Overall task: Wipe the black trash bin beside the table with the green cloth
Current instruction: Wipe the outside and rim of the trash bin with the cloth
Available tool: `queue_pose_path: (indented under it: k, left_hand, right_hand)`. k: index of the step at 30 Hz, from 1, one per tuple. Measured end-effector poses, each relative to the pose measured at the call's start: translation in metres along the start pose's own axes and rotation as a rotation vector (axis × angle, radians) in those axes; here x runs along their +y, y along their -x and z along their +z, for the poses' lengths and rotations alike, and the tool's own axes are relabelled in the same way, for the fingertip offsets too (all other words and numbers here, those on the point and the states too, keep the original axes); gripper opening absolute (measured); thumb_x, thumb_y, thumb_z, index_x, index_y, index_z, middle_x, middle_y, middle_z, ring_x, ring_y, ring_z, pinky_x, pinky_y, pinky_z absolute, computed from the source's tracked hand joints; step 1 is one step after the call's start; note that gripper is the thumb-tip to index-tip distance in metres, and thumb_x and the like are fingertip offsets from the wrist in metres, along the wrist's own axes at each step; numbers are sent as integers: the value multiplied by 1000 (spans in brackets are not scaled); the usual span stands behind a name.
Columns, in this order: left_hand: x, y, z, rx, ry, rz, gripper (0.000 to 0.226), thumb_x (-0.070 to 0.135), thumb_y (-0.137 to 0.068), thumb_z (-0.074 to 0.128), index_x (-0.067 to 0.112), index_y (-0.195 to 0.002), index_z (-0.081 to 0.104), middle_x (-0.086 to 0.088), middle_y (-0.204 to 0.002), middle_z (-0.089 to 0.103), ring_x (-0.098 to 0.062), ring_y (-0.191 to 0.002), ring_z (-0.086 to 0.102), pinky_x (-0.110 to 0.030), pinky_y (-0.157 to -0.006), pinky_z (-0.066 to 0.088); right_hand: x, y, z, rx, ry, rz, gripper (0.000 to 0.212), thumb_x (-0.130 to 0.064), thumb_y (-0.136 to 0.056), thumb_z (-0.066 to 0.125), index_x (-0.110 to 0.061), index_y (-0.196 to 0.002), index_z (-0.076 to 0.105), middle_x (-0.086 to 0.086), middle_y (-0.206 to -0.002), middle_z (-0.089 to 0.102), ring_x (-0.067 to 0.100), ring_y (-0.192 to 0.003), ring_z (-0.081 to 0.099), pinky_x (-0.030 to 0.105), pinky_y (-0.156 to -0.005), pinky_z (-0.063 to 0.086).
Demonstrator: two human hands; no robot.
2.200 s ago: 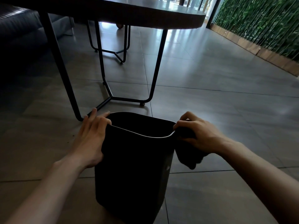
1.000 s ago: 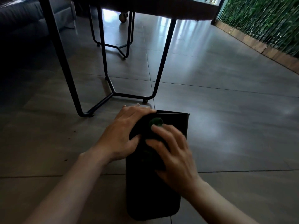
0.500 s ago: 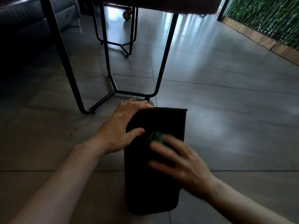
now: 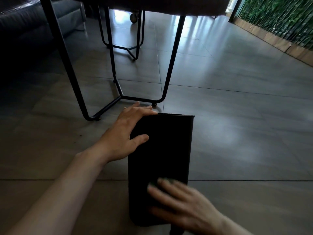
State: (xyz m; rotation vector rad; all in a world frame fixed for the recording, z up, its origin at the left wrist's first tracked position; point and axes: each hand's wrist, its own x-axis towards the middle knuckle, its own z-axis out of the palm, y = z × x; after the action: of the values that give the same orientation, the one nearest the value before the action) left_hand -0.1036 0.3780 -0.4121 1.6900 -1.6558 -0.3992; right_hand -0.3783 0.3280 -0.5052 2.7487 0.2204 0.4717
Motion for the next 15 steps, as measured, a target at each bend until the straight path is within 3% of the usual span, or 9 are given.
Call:
queue_pose_path:
  k: [5, 7, 10, 13, 15]
  left_hand:
    - [2, -1, -1, 14, 13, 5, 63, 20, -87, 72, 43, -139, 45, 23, -153, 38, -7, -153, 13, -50, -123, 21]
    - [2, -1, -1, 17, 20, 1, 62, 22, -87, 72, 43, -139, 45, 23, -153, 39, -7, -153, 13, -51, -122, 22]
    - [0, 0, -2, 30, 5, -11, 65, 14, -86, 73, 40, -139, 46, 23, -152, 39, -6, -153, 13, -47, -123, 20]
    - [2, 1, -2, 11, 21, -8, 65, 16, -86, 73, 43, -138, 45, 26, -152, 38, -4, -152, 11, -43, -124, 18]
    - [3, 1, 0, 0, 26, 2, 65, 17, -85, 74, 45, -137, 45, 28, -151, 38, -2, -152, 10, -40, -123, 17]
  right_hand:
    - [66, -52, -26, 266, -217, 569, 47, -27, -101, 64, -25, -147, 52, 13, -162, 36, 33, -152, 30, 53, -111, 45]
    - [66, -61, -22, 299, -218, 635, 47, -26, -100, 66, -21, -145, 56, 15, -162, 36, 34, -152, 28, 55, -111, 44]
    - [21, -37, 2, 235, -154, 376, 36, -22, -105, 57, -21, -140, 60, 15, -159, 42, 38, -149, 35, 54, -110, 44]
    - [-25, 4, 14, -49, 22, -16, 38, -25, -109, 44, -28, -146, 48, 4, -164, 36, 32, -149, 36, 44, -116, 42]
    - [-22, 15, 11, -119, 83, -117, 44, -29, -106, 49, -28, -150, 45, 2, -164, 35, 29, -149, 37, 44, -119, 37]
